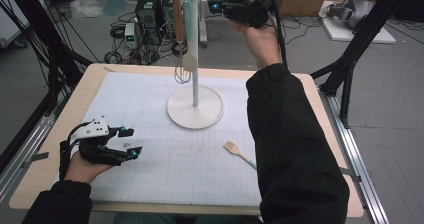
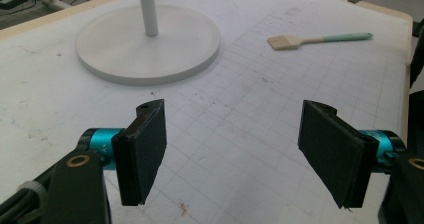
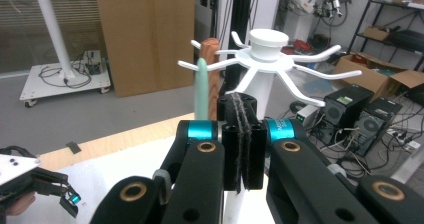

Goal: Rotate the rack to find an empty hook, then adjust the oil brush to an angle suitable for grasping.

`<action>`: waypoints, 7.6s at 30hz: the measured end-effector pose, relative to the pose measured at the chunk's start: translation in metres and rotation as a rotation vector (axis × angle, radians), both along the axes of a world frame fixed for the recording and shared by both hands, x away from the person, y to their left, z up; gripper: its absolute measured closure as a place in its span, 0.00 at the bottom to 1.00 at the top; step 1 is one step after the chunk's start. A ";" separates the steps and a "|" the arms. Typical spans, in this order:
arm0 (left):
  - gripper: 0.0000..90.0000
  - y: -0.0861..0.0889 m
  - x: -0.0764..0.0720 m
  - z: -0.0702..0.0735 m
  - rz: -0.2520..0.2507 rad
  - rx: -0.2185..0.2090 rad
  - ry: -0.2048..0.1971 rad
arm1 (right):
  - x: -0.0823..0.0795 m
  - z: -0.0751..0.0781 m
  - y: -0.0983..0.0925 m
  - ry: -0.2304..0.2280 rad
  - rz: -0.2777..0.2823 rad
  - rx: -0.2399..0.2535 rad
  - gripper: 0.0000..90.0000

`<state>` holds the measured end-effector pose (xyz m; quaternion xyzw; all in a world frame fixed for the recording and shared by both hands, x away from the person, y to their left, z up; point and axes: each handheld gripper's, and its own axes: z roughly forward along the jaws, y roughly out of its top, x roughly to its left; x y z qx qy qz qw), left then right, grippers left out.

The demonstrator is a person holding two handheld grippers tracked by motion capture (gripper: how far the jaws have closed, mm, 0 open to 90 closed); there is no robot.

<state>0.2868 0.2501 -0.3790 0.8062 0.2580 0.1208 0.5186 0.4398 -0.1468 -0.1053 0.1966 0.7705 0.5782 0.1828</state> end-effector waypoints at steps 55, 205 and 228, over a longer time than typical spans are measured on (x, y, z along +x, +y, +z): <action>0.31 0.000 -0.001 0.001 -0.002 -0.001 -0.004 | -0.005 0.003 0.032 -0.019 0.020 -0.029 0.99; 0.28 0.006 -0.010 -0.001 0.053 0.028 -0.017 | -0.129 -0.250 -0.082 0.222 -0.044 -0.173 0.41; 0.28 0.005 -0.010 -0.002 0.051 0.026 -0.017 | -0.136 -0.296 -0.101 0.279 -0.085 -0.266 0.53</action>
